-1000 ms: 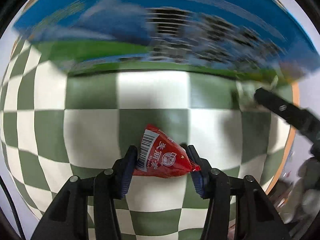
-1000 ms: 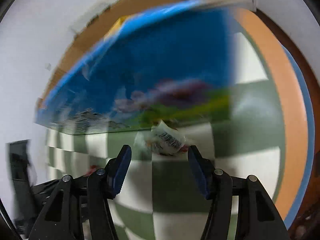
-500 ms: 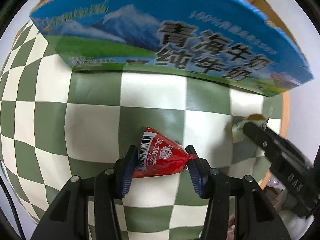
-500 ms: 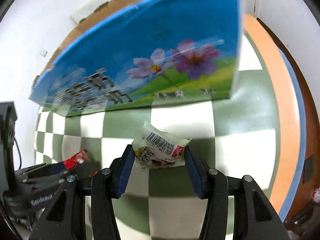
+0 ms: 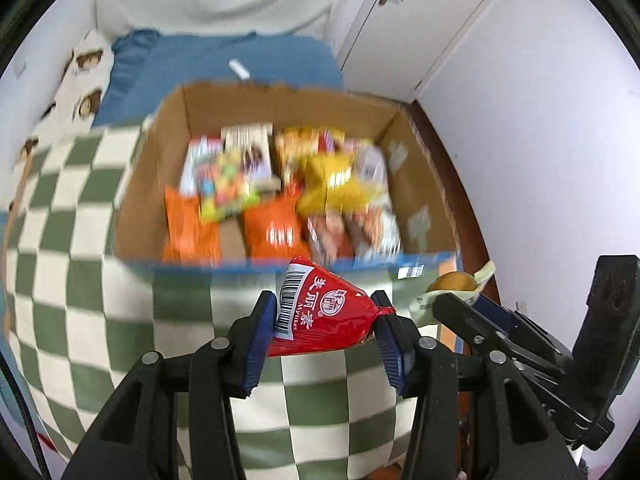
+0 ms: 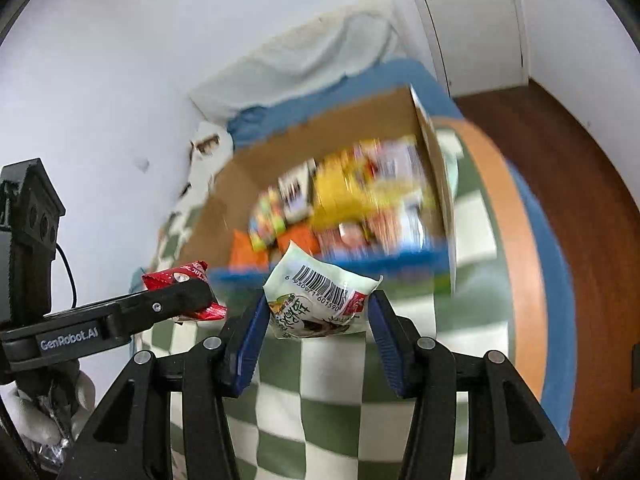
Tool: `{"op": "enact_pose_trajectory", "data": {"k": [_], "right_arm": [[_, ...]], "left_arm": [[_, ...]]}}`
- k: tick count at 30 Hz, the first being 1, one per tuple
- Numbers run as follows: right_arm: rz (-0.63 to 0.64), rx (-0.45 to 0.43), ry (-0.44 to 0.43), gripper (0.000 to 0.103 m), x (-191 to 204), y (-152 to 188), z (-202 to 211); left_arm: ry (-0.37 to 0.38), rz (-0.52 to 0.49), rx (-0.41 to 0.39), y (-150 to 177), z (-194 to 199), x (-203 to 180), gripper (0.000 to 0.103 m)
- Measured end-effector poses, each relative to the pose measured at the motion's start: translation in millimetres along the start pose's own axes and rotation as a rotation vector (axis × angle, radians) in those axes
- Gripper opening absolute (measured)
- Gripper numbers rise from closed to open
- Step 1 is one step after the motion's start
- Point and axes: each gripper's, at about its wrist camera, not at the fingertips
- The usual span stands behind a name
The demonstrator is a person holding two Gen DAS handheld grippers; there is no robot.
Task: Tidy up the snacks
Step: 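Carry both packets into the box and open both tools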
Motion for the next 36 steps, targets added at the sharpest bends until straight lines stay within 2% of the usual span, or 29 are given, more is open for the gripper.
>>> {"op": "enact_pose_trajectory", "data": {"k": [3, 5, 9, 15, 18, 20, 21, 22, 23, 24, 25, 28, 36], "right_arm": [[0.025, -0.019, 0.007, 0.054, 5.8, -28.3, -8.5], [0.04, -0.021, 0.021, 0.054, 4.6, -43.3, -16.3], [0.03, 0.015, 0.061, 0.054, -9.8, -71.9, -39.4], [0.027, 0.08, 0.15, 0.056, -23.2, -100.4, -85.6], [0.021, 0.135, 0.194, 0.057, -29.7, -107.8, -108.5], [0.023, 0.159, 0.217, 0.068, -31.8, -112.2, -118.5], [0.019, 0.167, 0.22, 0.084, -32.6, -113.0, -121.9], [0.021, 0.174, 0.223, 0.091, -32.5, -113.5, -125.4], [0.027, 0.178, 0.222, 0.091, -31.5, -113.3, -126.9], [0.034, 0.191, 0.219, 0.091, -29.8, -111.3, -129.3], [0.039, 0.205, 0.219, 0.092, -28.1, -109.2, -131.3], [0.064, 0.245, 0.228, 0.098, -22.3, -100.5, -137.8], [0.097, 0.315, 0.258, 0.098, -20.4, -81.9, -153.4]], "left_arm": [[-0.019, -0.013, -0.001, -27.9, -7.0, 8.3, 0.046], [-0.057, -0.03, 0.008, -40.4, -20.4, 15.4, 0.046], [-0.099, -0.008, 0.071, -57.0, -54.6, 37.2, 0.046], [-0.137, 0.063, 0.185, -63.6, -108.5, 71.2, 0.046], [-0.165, 0.048, 0.218, -65.9, -124.9, 73.9, 0.047], [-0.176, 0.041, 0.23, -66.6, -131.1, 73.4, 0.047], [-0.181, 0.042, 0.235, -66.7, -132.9, 73.1, 0.048], [-0.183, 0.048, 0.236, -67.2, -134.2, 74.0, 0.054], [-0.181, 0.057, 0.237, -67.2, -136.2, 75.2, 0.062], [-0.182, 0.06, 0.239, -67.1, -137.0, 75.7, 0.082], [-0.188, 0.057, 0.237, -66.9, -137.4, 75.9, 0.094], [-0.212, 0.038, 0.236, -65.5, -140.0, 76.4, 0.095], [-0.252, 0.027, 0.251, -56.9, -144.2, 82.2, 0.095]]}}
Point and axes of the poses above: each gripper's, at about its wrist camera, not at the fingertips, and z roughly against the way its jaws point, x to its left, y to its underside, and after that the axes turned 11 degrees about -x, right-handed
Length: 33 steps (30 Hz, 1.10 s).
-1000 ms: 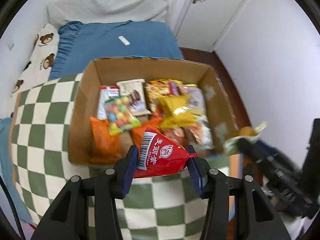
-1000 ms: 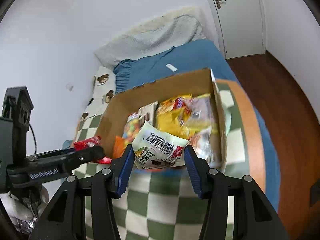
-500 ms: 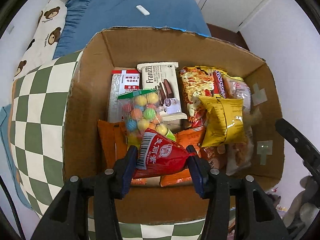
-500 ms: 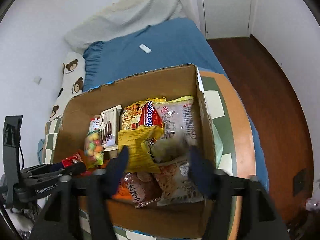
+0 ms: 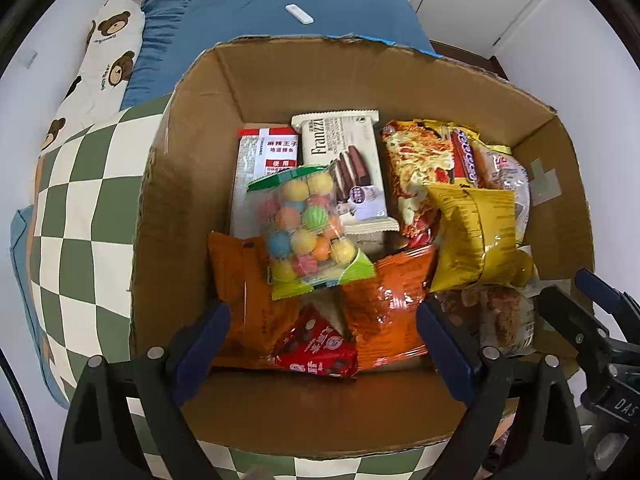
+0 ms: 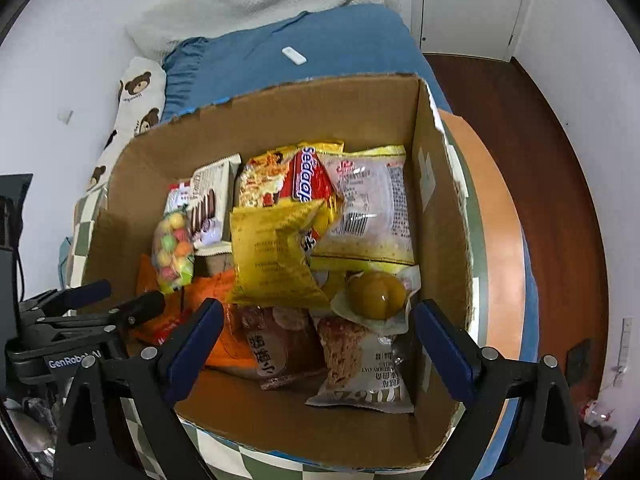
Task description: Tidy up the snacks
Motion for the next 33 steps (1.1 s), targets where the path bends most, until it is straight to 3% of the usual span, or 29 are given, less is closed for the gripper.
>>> {"op": "enact_pose_trajectory", "data": {"k": [7, 16, 26, 33], "right_arm": [[0.014, 0.022, 0.024, 0.098, 2.7, 6.4, -7.5], [0.03, -0.012, 0.026, 0.098, 8.3, 8.9, 10.1], [0.054, -0.122, 0.016, 0.1, 17.9, 23.1, 64.9], [0.065, -0.233, 0.013, 0.102, 21.8, 45.3, 126.8]], "left_arm": [[-0.035, -0.003, -0.027, 1.7, 4.2, 3.4, 0.095], [-0.041, -0.012, -0.089, 5.6, 28.2, 1.0, 0.095], [-0.062, -0.04, -0.246, 32.2, 92.7, -2.0, 0.095], [-0.061, -0.024, -0.363, 64.6, 145.7, 0.5, 0.095]]}}
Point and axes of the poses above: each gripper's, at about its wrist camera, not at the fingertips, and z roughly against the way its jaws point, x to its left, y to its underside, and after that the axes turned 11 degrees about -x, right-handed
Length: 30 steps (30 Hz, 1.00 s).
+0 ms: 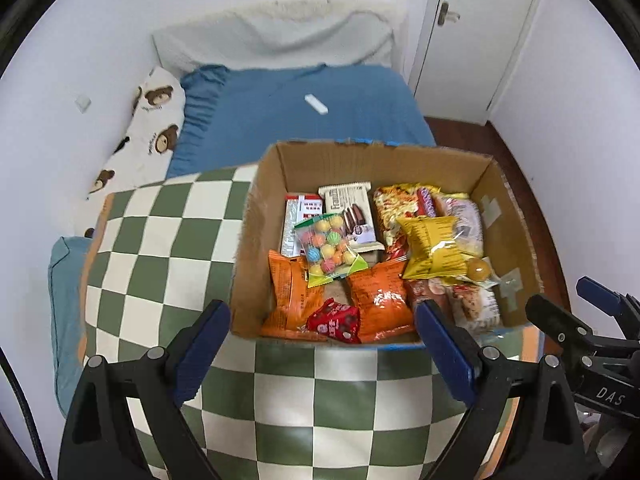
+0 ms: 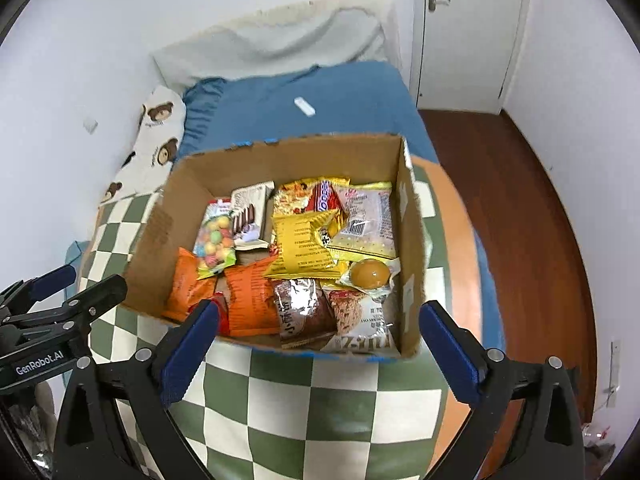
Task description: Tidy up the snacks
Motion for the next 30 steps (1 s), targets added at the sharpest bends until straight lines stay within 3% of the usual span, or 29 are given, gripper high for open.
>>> {"op": "enact_pose_trajectory", "data": {"k": [9, 19, 30], "right_arm": [[0.028, -0.12, -0.024, 0.102, 13.4, 21.9, 87.7], [0.052, -0.244, -0.021, 0.103, 28.1, 48.8, 170.3], [0.087, -0.324, -0.018, 0.103, 42.1, 71.9, 225.4]], "left_arm": [[-0.032, 0.006, -0.149, 25.3, 78.4, 6.3, 0.095], [-0.008, -0.012, -0.231, 58.1, 147.7, 4.6, 0.095], [-0.022, -0.016, -0.323, 77.2, 196.6, 0.3, 0.095]]}}
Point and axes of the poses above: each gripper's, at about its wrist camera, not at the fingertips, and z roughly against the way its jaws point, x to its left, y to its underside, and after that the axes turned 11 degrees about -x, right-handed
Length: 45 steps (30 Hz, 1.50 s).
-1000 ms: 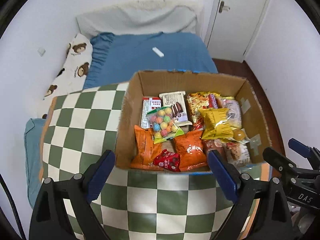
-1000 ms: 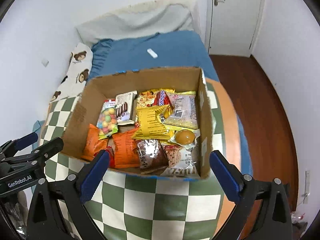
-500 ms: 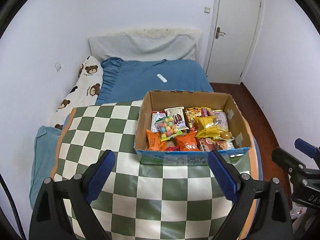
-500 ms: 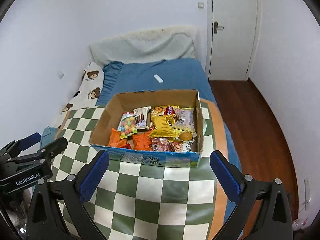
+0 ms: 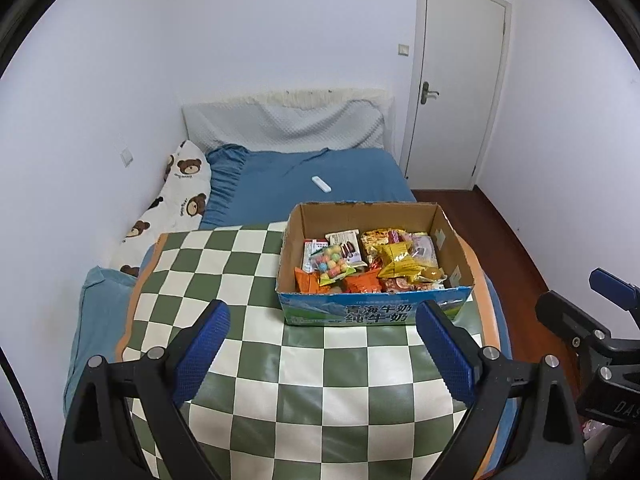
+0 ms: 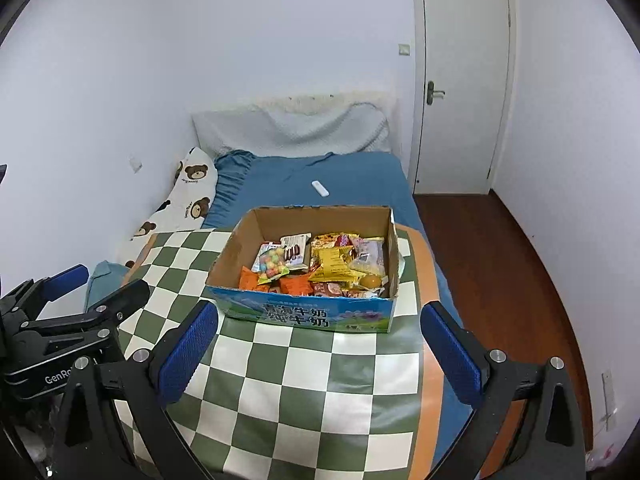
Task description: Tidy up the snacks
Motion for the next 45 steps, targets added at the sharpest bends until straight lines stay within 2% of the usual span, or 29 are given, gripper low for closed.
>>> {"op": "enact_pose_trajectory", "data": {"k": [3, 10, 21, 29, 45], "right_arm": [[0.01, -0.024, 0.01, 0.103, 1.5, 0.0, 8.1], [-0.01, -0.039, 0.023, 0.103, -6.2, -1.7, -5.5], [-0.025, -0.003, 0.091, 0.103, -22.1, 9.1, -67.0], [-0.036, 0.007, 0.115, 0.103, -26.9, 10.4, -95.1], [-0.037, 0.027, 0.131, 0.103, -26.8, 16.1, -112.0]], "left_arm": [[-0.004, 0.001, -0.02, 0.1, 6.7, 0.2, 0.103], [-0.031, 0.007, -0.027, 1.3, -6.2, 1.4, 0.103], [-0.073, -0.003, 0.035, 7.2, -64.9, 0.3, 0.103], [-0.078, 0.003, 0.059, 8.4, -94.7, -0.7, 0.103], [-0.083, 0.004, 0.08, 7.5, -108.1, -1.4, 0.103]]}}
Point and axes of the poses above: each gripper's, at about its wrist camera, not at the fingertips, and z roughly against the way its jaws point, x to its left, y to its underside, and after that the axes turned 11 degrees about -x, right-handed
